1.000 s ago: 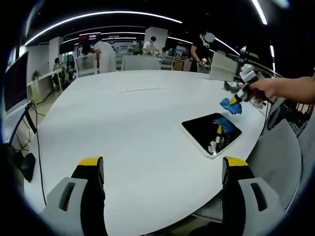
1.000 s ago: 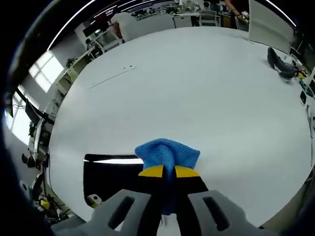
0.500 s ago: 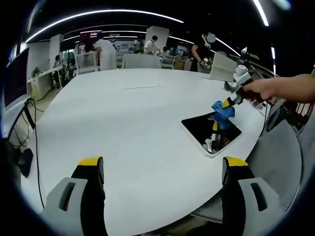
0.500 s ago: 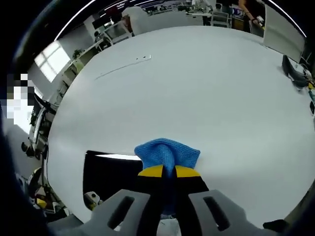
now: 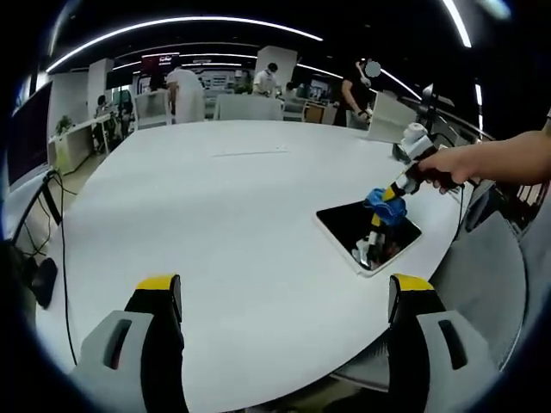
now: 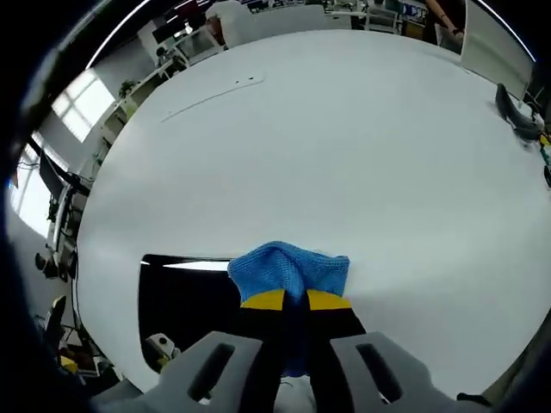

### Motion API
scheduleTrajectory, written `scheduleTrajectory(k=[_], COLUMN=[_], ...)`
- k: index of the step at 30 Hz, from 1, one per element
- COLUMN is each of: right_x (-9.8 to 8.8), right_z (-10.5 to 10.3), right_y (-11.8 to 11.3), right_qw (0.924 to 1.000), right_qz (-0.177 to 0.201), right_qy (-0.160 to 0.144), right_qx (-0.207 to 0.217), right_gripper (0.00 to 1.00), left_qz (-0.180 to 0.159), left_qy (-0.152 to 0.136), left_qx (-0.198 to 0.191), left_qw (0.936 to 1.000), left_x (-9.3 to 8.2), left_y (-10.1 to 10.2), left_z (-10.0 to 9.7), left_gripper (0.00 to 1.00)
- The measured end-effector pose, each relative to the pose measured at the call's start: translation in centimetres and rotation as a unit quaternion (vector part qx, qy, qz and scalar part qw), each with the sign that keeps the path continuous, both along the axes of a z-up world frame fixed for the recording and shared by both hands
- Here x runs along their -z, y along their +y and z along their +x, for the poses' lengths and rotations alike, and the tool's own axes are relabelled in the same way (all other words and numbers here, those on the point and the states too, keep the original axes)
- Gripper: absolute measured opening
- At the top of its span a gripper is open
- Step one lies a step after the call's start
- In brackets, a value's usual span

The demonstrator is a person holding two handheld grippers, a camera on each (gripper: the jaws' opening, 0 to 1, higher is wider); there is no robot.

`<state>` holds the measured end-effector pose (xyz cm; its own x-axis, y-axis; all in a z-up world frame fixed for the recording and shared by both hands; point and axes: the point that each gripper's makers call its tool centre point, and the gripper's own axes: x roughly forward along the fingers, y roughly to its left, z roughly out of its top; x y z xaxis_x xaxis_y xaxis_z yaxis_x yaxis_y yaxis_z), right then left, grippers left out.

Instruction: Wipe the mirror surface with the cleaning cloth until all visible marks leave the cleaned area.

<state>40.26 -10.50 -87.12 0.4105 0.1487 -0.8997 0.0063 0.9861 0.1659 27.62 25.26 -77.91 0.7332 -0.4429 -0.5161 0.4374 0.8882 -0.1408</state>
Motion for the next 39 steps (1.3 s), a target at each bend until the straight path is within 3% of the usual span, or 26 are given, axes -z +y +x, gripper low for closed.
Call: scheduleTrajectory(k=[13, 18, 24, 39], right_x=[0.2, 0.3, 0.3, 0.0], right_z=[0.7, 1.3, 1.4, 1.7], right_y=[2.1, 3.2, 4.4, 9.8], right_qw=[0.9999, 1.0, 0.9999, 0.9995], right_qz=[-0.005, 0.005, -0.001, 0.003], right_qy=[-0.006, 0.004, 0.008, -0.004], right_qx=[-0.009, 0.005, -0.009, -0.03], right_gripper=[0.02, 0.02, 0.02, 0.02], left_qz=[-0.003, -0.003, -0.004, -0.001], left_qy=[0.001, 0.002, 0.003, 0.014], left_qx=[-0.004, -0.002, 0.001, 0.016], left_qw=[1.0, 1.0, 1.0, 0.9998], left_x=[-0.1, 0.0, 0.1, 0.5], left_y=[0.3, 0.3, 0.2, 0.4], left_z=[-0.1, -0.1, 0.1, -0.3], left_gripper=[0.99, 0.99, 0.99, 0.99])
